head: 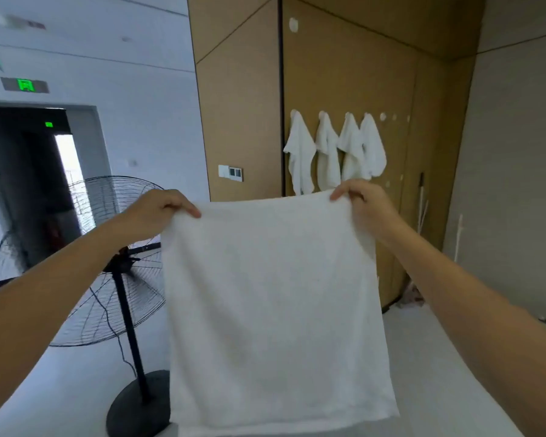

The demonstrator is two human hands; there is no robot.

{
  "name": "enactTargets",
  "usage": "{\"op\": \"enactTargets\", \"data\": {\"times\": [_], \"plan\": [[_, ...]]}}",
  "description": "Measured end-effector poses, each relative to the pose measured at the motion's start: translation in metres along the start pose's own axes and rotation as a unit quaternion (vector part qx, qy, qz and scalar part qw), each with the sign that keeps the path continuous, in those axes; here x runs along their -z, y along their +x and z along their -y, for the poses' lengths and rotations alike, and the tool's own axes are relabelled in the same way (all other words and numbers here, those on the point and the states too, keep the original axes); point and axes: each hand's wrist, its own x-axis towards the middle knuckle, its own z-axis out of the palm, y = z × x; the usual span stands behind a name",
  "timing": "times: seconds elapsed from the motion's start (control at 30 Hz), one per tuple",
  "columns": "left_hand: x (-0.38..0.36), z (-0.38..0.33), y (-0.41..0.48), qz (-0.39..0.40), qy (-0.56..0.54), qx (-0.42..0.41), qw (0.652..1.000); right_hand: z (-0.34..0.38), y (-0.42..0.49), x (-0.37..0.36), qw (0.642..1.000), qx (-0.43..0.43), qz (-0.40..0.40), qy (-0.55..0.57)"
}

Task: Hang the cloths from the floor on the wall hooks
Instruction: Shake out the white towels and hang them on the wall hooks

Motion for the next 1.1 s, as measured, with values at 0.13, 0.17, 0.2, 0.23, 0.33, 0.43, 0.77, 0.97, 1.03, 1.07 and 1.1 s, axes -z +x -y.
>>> {"op": "enactTargets", "data": {"times": [0.13, 0.17, 0.2, 0.23, 0.33, 0.43, 0.77, 0.97, 1.03, 1.07, 1.1], "plan": [[-0.065, -0.054, 0.060, -0.046, -0.050, -0.001, 0.998, -0.052, 0.020, 0.074, 0.998, -0.045, -0.029, -0.013], [-0.081, -0.070, 0.075, -0.050, -0.059, -0.008, 0.997, -0.063, 0.025, 0.092, 0.999, -0.037, -0.034, -0.019], [-0.098, -0.085, 0.089, -0.052, -0.059, -0.015, 0.997, -0.074, 0.029, 0.110, 0.999, -0.020, -0.034, -0.034], [-0.113, -0.100, 0.102, -0.054, -0.051, -0.025, 0.997, -0.086, 0.033, 0.128, 0.998, 0.000, -0.033, -0.059], [-0.152, -0.131, 0.139, -0.057, -0.017, -0.057, 0.997, -0.119, 0.048, 0.174, 0.990, 0.035, -0.033, -0.132], [-0.184, -0.161, 0.171, -0.022, 0.029, -0.114, 0.993, -0.145, 0.064, 0.210, 0.975, 0.068, -0.017, -0.212], [-0.278, -0.200, 0.297, 0.073, 0.065, -0.155, 0.983, -0.247, 0.120, 0.270, 0.968, 0.064, -0.046, -0.236], [-0.356, -0.204, 0.392, 0.056, 0.070, -0.164, 0.982, -0.326, 0.171, 0.292, 0.954, 0.042, -0.058, -0.291], [-0.383, -0.204, 0.427, 0.061, 0.058, -0.170, 0.982, -0.354, 0.188, 0.298, 0.949, 0.032, -0.065, -0.307], [-0.398, -0.205, 0.449, 0.066, 0.052, -0.171, 0.982, -0.369, 0.199, 0.303, 0.945, 0.025, -0.068, -0.318], [-0.412, -0.205, 0.470, 0.074, 0.050, -0.176, 0.980, -0.384, 0.209, 0.308, 0.942, 0.019, -0.064, -0.330]]}}
